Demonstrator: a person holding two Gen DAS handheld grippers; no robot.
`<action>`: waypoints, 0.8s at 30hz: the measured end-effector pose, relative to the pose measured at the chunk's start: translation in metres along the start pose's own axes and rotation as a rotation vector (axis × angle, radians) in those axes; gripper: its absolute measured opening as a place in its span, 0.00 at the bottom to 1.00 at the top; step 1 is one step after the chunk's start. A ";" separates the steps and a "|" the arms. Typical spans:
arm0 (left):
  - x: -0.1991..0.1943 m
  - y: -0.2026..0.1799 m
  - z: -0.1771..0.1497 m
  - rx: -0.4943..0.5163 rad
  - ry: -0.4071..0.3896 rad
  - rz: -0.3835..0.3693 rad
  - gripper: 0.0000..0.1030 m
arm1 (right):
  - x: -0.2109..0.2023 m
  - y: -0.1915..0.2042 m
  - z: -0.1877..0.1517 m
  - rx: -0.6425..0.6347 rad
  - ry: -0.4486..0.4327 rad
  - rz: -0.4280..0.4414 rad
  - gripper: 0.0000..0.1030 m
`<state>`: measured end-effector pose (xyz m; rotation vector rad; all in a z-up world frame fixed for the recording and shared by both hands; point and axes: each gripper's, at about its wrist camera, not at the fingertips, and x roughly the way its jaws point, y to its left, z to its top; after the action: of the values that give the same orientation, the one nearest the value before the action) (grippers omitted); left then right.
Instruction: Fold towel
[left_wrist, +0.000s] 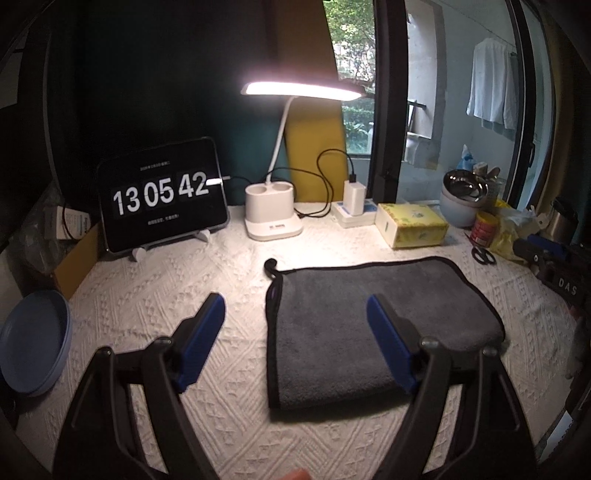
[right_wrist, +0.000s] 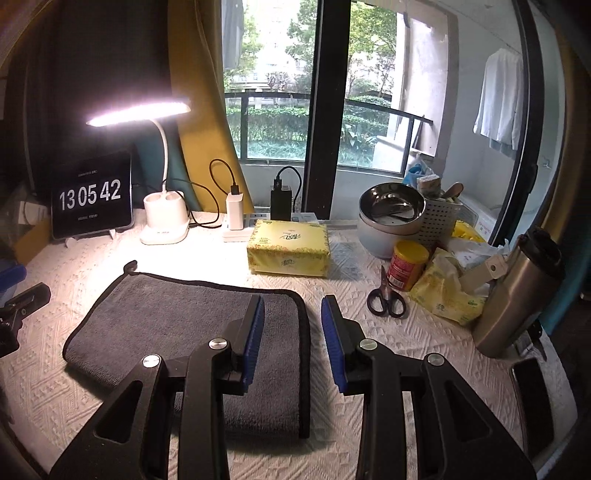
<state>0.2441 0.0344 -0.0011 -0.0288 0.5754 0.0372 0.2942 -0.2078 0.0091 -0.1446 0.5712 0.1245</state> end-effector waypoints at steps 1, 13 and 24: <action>-0.004 0.000 -0.002 0.001 -0.003 0.000 0.78 | -0.003 0.000 -0.001 0.000 -0.002 -0.001 0.33; -0.036 0.001 -0.027 -0.006 -0.005 0.012 0.79 | -0.035 0.006 -0.020 0.011 -0.009 0.029 0.33; -0.076 -0.011 -0.053 -0.008 -0.030 -0.021 0.79 | -0.069 0.014 -0.047 0.009 -0.011 0.068 0.33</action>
<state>0.1523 0.0195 -0.0044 -0.0422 0.5445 0.0190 0.2091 -0.2076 0.0061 -0.1156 0.5659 0.1883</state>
